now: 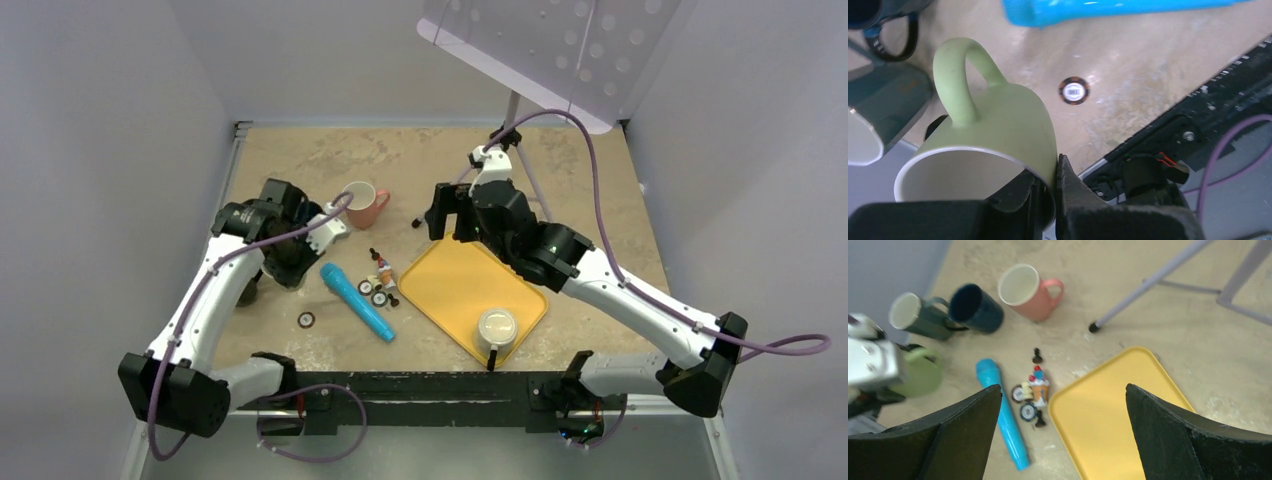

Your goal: Turn the mug right side up

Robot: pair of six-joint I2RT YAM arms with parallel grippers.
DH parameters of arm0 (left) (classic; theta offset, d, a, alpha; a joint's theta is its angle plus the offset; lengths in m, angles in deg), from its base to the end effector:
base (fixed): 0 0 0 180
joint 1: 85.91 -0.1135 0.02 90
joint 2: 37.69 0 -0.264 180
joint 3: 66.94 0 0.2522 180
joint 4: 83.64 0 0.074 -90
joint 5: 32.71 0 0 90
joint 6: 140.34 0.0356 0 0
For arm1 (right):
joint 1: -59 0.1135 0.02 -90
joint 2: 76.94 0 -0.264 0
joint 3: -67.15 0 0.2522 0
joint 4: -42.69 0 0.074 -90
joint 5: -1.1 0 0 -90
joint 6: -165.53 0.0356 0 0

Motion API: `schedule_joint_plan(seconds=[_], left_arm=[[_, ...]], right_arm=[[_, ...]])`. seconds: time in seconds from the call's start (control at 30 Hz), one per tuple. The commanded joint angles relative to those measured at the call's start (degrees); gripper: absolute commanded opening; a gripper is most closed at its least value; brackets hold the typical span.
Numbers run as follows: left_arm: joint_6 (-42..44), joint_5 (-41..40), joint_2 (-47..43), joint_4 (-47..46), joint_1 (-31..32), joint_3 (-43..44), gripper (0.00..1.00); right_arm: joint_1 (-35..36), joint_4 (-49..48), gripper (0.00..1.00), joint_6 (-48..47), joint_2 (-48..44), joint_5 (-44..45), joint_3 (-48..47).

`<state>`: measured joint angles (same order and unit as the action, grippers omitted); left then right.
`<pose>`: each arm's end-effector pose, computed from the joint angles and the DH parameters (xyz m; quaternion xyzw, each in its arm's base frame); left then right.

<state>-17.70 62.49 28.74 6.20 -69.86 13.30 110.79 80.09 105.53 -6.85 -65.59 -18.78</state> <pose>0.1776 -0.0545 0.3095 0.4138 0.9011 -0.0270 0.1267 0.1793 0.2050 0.3914 -0.0415 0.8167 0.2343 0.5257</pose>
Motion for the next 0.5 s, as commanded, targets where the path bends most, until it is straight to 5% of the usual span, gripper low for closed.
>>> schedule_joint_plan(seconds=[0.0, 0.3, 0.47], left_arm=[[4.69, -1.56, 3.38, -8.9, -8.3, 1.44, 0.0], [4.27, -0.58, 11.61, -19.8, -10.04, -7.04, 0.0], [3.67, 0.35, 14.68, -22.61, -11.48, -8.17, 0.0]], right_arm=[[-0.02, 6.27, 0.98, 3.87, -0.65, 3.63, 2.07], [-0.07, 30.05, 0.98, 15.9, 5.11, 9.97, -0.56], [-0.02, 32.85, 0.96, 20.14, 2.89, 6.79, 5.09]])
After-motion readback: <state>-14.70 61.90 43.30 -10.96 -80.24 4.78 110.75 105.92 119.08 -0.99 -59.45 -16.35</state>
